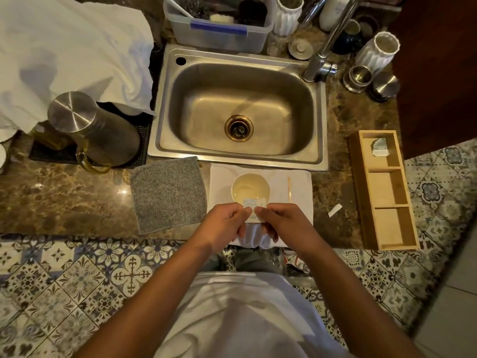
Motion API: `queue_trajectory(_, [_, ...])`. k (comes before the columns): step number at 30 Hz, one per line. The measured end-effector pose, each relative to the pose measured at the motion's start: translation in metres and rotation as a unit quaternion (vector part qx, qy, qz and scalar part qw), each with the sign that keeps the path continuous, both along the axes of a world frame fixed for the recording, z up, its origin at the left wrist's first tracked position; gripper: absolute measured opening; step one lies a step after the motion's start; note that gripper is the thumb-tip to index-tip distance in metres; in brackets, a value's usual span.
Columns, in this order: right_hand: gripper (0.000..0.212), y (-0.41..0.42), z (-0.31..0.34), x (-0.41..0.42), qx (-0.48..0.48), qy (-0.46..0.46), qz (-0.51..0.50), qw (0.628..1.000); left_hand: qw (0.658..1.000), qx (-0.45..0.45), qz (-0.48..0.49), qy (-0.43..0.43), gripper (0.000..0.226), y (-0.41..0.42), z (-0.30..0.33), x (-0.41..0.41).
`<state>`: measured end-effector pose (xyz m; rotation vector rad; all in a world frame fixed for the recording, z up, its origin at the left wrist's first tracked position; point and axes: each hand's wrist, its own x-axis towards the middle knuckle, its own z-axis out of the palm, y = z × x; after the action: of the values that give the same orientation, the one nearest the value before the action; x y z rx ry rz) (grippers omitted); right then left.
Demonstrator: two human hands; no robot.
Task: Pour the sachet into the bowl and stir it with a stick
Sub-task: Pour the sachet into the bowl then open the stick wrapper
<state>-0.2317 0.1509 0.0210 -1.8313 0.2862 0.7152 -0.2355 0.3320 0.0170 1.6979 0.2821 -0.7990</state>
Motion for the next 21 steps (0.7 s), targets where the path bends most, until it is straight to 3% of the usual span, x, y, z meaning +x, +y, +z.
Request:
queue_trajectory(8, [0.044,-0.0006,-0.0025,0.0011,0.01,0.026,-0.003,1.0,0.997,-0.028,0.041,0.055,0.033,-0.0046,-0.004,0.0003])
queue_trajectory(21, [0.046,-0.0045,-0.0027,0.0008,0.019,0.037,0.002,0.999,0.996,-0.023,0.072,0.057,0.042,-0.0084,-0.002,-0.0004])
